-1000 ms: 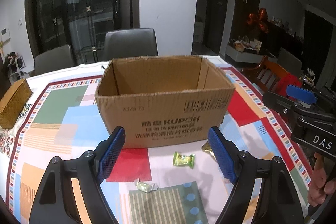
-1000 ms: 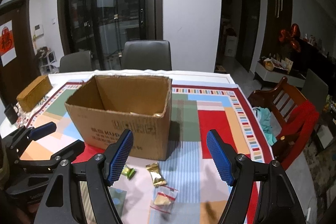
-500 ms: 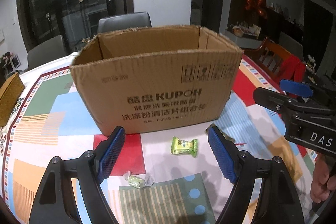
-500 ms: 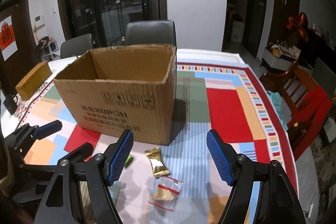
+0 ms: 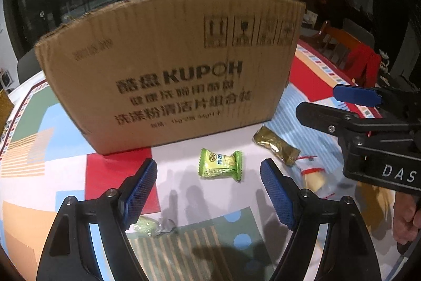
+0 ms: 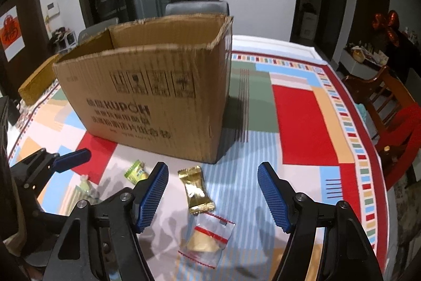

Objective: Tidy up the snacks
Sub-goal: 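Withdraw both open tools from the box toward the remaining snacks, then grasp the gold packet with the right tool while the left tool grasps the green candy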

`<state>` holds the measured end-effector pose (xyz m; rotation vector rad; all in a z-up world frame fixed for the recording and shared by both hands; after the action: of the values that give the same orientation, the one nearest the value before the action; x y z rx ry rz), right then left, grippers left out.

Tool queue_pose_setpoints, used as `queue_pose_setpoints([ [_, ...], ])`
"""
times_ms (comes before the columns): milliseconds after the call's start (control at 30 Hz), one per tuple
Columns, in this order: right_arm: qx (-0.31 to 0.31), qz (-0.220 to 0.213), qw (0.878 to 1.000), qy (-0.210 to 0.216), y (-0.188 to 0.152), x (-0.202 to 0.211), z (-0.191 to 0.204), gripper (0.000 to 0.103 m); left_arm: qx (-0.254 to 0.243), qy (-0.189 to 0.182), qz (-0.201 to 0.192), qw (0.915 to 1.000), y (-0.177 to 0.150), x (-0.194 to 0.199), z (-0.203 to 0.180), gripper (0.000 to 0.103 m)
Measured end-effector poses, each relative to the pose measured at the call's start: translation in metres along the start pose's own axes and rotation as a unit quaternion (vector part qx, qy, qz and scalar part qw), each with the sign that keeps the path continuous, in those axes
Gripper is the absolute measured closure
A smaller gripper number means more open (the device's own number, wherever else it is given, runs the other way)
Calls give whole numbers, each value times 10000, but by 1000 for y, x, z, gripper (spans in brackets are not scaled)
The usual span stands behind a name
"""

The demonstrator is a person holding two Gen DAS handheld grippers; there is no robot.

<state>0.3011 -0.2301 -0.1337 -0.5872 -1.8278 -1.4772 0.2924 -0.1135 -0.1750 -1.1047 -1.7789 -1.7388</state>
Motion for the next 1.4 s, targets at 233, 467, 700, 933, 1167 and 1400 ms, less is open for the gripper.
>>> queue_pose_setpoints([
  [233, 170, 322, 9991, 214, -10, -26, 9, 35, -10, -5, 140, 9999, -6, -17, 1, 25],
  [467, 224, 598, 9973, 363, -14, -46, 12, 41, -157, -31, 210, 9997, -9, -31, -2, 32],
  [700, 362, 851, 9945, 490, -22, -60, 21, 48, -149, -30, 278, 9995, -12, -40, 2, 37],
  [933, 271, 911, 9940, 540, -27, -65, 21, 58, -223, -79, 207, 9995, -10, -43, -3, 44],
  [1167, 348, 859, 9944, 506, -26, -65, 18, 79, -283, -213, 152, 9993, -9, -48, -23, 67],
  [1400, 250, 776, 9951, 555, -27, -63, 16, 84, -372, -144, 28, 9992, -9, -43, -24, 77],
])
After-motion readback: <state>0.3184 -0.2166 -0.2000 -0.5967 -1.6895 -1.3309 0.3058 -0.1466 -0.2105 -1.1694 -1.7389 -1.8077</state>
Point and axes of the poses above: each gripper's, at about its wrist camera, not at the fingertips, and x roughly against the way its jaws point, z to its left, y to its top, the point moved 7 cm from there along -x, roughly the way its jaws point, and after that the axes turned 11 degrees about x, right-handed, at the moved point
